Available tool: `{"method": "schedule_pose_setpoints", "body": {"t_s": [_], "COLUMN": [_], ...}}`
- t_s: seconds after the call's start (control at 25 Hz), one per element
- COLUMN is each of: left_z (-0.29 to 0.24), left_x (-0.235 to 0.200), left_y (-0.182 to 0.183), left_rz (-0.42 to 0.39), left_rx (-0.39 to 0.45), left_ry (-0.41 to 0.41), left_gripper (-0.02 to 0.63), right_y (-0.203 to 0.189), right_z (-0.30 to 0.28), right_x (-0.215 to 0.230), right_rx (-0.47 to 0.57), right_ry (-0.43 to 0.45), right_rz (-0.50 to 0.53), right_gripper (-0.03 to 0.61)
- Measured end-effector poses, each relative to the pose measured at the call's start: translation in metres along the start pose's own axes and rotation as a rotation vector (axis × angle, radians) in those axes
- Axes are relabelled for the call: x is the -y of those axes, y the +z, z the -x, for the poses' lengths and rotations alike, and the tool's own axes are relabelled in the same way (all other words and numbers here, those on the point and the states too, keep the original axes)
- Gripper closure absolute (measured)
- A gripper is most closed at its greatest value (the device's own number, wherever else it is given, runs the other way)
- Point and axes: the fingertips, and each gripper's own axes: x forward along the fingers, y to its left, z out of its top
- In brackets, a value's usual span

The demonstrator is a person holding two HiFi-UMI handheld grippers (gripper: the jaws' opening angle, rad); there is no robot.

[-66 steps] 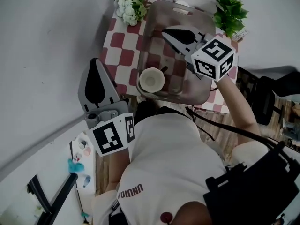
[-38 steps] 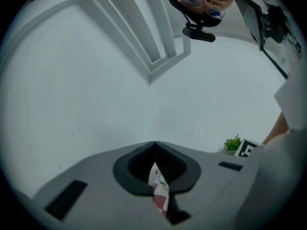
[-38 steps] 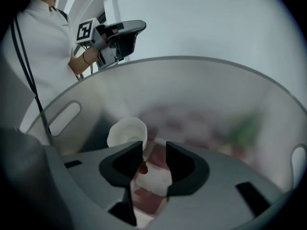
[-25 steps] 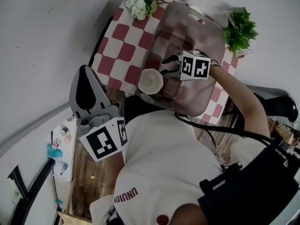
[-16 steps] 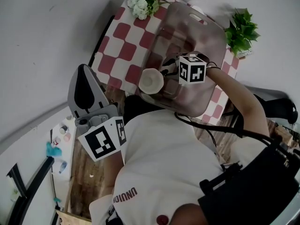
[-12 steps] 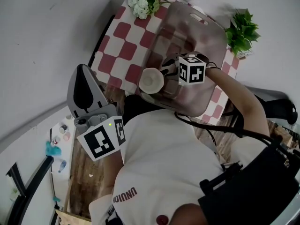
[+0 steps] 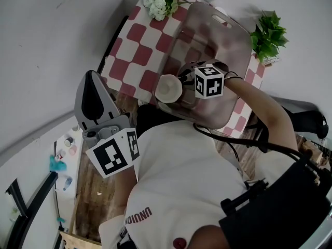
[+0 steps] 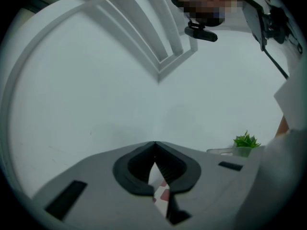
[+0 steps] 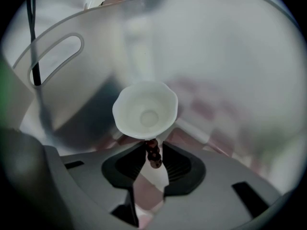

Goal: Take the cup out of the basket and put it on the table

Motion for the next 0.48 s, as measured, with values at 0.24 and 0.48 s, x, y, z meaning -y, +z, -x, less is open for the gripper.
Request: {"method": "schedule_pose_setpoints", "body": {"t_s": [0.24, 0.48], "left_z": [0.0015, 0.0007], "left_x": [-0.0024, -0.0025], "left_y": [-0.0002, -0.0022], "left_rz": [0.012, 0.015], "left_rx": [0.004, 0.000], "left_ry": [0.007, 0.007], "left_gripper": [0.603, 0.603], "right_y": [-0.0025, -0.0020], "right_z": [-0.0037, -0.0049], "right_x": [-0.0011, -0.0001], "right_rx": [-0.011, -0.020], "right_ry": [-0.004, -0.021], "right_rz": [0.011, 0.049], "right_gripper": [0.469, 0.477]}}
